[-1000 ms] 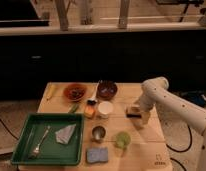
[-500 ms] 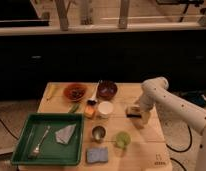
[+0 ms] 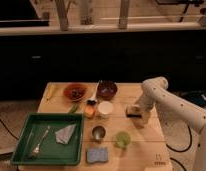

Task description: Place eraser in metal cup

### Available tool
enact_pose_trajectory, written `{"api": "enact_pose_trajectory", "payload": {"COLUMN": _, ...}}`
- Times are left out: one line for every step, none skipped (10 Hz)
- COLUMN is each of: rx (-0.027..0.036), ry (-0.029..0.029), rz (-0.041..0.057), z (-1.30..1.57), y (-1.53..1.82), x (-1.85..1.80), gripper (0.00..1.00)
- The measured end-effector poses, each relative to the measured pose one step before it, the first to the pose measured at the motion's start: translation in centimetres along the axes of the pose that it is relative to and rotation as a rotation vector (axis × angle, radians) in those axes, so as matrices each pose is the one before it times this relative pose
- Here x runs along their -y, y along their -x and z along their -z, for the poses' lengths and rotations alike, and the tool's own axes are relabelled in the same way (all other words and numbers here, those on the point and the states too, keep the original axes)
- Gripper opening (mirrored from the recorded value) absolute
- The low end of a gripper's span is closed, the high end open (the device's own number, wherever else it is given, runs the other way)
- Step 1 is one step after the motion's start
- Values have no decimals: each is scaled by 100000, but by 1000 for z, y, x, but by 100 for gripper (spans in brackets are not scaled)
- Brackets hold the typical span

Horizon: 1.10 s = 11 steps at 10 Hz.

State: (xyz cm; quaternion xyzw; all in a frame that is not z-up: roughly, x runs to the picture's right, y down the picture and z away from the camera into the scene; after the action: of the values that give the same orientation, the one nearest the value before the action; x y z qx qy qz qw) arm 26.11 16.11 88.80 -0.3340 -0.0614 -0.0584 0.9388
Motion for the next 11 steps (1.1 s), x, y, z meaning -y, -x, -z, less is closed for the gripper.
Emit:
{"api": "enact_pose_trajectory", "payload": {"rx": -29, "ry": 54, "rz": -248, "z": -18, "y": -44, "x": 66, "gripper": 80}}
{"api": "enact_pose_trajectory", "payload": {"rx": -108, "ry": 95, "rz": -232, "z": -14, "y": -110, "x": 14, "gripper": 80}}
{"api": "enact_pose_trajectory", "payload": {"rx": -65, "ry": 52, "rz": -172, "z": -32, "y": -69, "x": 26, "gripper": 80}}
{"api": "enact_pose_trajectory", "payload": {"rx": -198, "ry": 42, "rz": -249, "z": 29, "y": -132, "x": 27, "gripper": 80}}
{"api": "enact_pose_trajectory", "payload": {"rx": 43, "ry": 50, "rz": -120, "z": -55, "y": -16, "x": 12, "gripper": 80}}
{"api": "enact_pose_trajectory", "payload": {"rx": -38, "ry": 6, "rz": -275, "z": 6, "y": -127, "x": -17, "gripper": 80}}
{"api": "enact_pose_trajectory", "payload": {"rx": -58, "ry": 0, "rz": -111, "z": -3, "y": -51, "x": 23, "gripper": 80}}
{"api": "enact_pose_trajectory", "payload": {"rx": -64, "ry": 56, "rz": -138, "z": -42, "y": -56, "x": 36, "gripper": 80}}
{"api": "enact_pose_trajectory", "payload": {"rx": -80, "ry": 1, "rz": -92, "z": 2, "y": -58, "x": 12, "gripper": 80}}
{"api": "enact_pose_trajectory", "payload": {"rx": -108, "ry": 39, "rz": -111, "z": -41, "y": -98, "x": -28, "gripper": 80}}
{"api": "enact_pose_trajectory", "payload": {"rx": -101, "ry": -27, "rz": -122, "z": 4, "y": -70, "x": 43, "gripper": 80}}
